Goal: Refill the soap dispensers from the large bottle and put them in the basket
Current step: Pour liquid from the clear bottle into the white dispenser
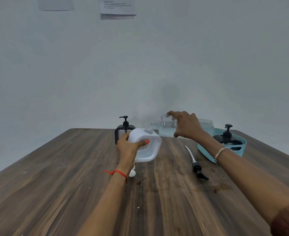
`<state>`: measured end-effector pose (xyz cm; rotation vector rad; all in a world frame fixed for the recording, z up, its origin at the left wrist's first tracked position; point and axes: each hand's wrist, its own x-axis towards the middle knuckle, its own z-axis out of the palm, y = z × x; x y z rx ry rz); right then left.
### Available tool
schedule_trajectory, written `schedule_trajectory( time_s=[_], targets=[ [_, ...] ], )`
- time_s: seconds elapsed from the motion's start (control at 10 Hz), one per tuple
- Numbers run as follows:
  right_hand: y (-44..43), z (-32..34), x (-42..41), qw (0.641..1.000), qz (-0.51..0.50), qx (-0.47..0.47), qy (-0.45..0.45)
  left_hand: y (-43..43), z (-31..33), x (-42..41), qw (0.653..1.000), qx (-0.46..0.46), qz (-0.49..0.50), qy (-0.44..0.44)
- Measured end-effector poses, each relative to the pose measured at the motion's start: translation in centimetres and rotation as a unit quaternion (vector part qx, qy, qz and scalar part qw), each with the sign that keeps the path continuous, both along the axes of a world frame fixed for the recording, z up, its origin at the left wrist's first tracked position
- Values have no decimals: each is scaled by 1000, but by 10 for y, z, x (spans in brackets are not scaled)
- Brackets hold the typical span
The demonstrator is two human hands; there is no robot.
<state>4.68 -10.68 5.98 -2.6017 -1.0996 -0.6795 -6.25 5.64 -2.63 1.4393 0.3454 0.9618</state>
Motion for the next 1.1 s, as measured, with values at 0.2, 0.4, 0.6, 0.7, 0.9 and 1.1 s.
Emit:
schedule_trajectory(
  time_s=[0.2,0.4,0.6,0.7,0.9,1.1],
  targets=[
    [-1,-1,0,1000,2,-2,-2,-2,0,-2,1000,-10,-8,2],
    [-1,0,0,1000,-2,-8,-3,-4,0,-3,1000,-8,-5,8],
    [-2,1,-1,1000,-1,-8,-4,-5,1,-4,1000,-16,-5,9],
    [-2,2,-2,1000,-3,-9,-2,-5,1,-6,1000,-25,-8,9],
    [-2,3,-3,1000,-4,-13,-2,-6,1,-6,999,-29,-5,15],
    [-2,2,-3,1000,-1,-10,-1,-6,1,-5,999,-32,-2,21]
  ],
)
